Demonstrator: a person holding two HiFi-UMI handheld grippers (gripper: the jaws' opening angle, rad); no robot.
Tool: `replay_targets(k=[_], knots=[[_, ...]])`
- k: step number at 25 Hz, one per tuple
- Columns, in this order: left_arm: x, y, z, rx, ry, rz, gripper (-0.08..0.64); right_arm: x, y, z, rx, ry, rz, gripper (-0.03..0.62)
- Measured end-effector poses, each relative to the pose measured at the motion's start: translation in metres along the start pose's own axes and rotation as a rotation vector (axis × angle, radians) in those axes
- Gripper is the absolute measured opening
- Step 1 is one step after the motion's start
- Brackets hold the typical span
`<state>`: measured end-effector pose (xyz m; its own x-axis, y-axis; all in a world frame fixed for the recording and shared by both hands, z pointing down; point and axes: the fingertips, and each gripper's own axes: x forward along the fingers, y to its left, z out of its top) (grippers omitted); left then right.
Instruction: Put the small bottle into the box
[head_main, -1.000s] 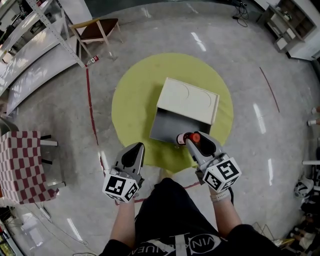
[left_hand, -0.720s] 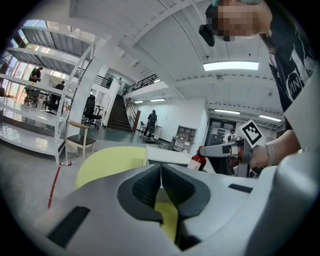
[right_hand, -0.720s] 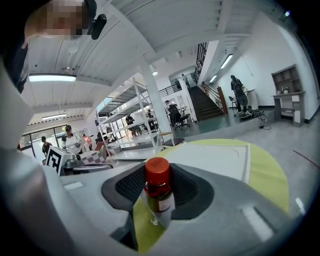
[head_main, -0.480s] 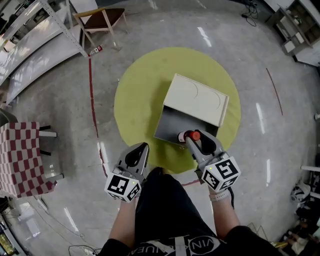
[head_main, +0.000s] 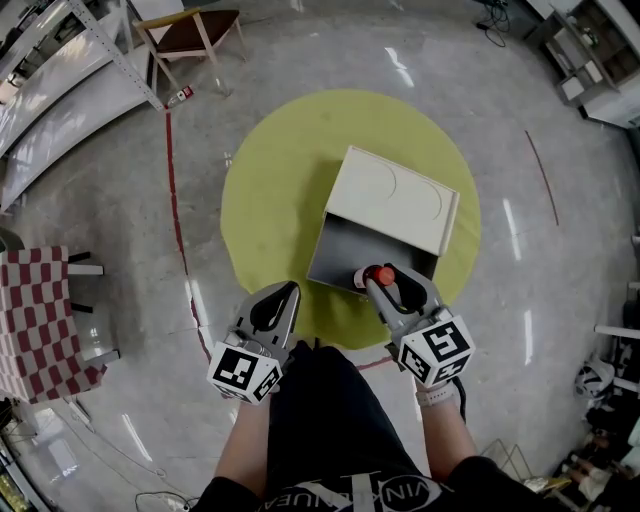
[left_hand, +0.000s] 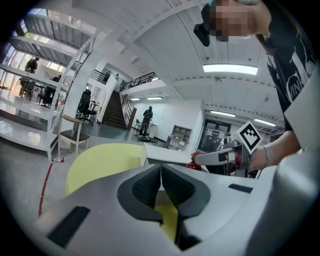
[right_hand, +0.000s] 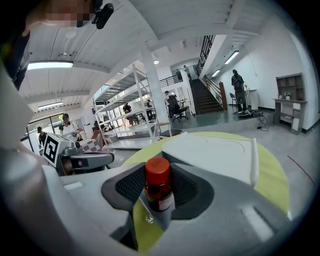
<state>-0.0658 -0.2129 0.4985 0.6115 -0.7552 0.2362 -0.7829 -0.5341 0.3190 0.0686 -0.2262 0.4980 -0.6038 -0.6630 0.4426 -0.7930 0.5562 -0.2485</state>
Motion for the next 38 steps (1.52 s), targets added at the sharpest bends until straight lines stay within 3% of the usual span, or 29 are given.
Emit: replay_targets(k=[19,38], knots=[[-0.003,0.020,-0.018,-0.046,0.014,0.017,0.014,0.023,0.010,-0.021,-0.161,0.102,0.011,0.140],[-0.001,0.019,-0.019,-0.049,0.026,0.000,0.014,0.024,0.017,-0.020,-0.163,0.082,0.046,0.140]])
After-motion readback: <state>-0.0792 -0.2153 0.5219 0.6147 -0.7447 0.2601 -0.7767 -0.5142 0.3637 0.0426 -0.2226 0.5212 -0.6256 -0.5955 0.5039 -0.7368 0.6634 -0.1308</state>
